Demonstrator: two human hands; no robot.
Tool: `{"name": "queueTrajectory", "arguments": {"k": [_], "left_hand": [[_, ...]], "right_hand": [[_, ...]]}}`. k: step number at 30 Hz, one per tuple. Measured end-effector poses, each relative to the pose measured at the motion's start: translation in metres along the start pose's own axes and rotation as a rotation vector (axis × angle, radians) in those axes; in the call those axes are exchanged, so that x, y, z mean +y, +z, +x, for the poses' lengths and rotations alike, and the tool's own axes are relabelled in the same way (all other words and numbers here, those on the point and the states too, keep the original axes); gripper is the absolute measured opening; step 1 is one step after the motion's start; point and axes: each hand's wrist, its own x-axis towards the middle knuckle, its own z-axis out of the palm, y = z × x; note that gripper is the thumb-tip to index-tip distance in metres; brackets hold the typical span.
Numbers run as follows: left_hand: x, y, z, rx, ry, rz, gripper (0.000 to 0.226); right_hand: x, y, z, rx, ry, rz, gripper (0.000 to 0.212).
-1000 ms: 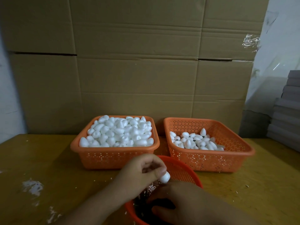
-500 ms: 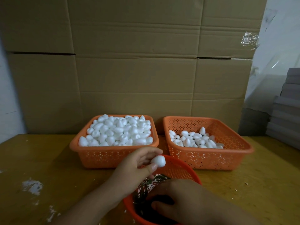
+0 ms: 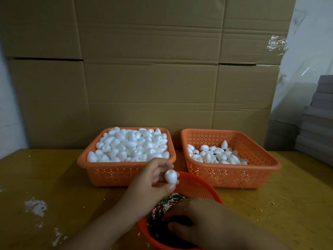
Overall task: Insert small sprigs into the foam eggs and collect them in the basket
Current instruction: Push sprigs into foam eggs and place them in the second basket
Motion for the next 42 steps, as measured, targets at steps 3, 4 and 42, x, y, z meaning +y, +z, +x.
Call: {"name": "queueTrajectory", "arguments": {"k": [3,4,42], "left_hand": [[0.0,0.0,-0.001,0.014,0.029,0.05,0.043],[0.0,0.0,-0.001,0.008,0.035,0.065,0.039],[0.008,0.005,-0.005,0.022,0.009,0.121,0.034]], "right_hand": [[0.0,0.0,-0.001,0.0,0.003,-0.005,0.038],[0.0,0.0,-0.001,0.0,0.003,-0.006,0.038],[0.0,0.0,-0.001,0.019,0.0,-0.017,0.035]]}}
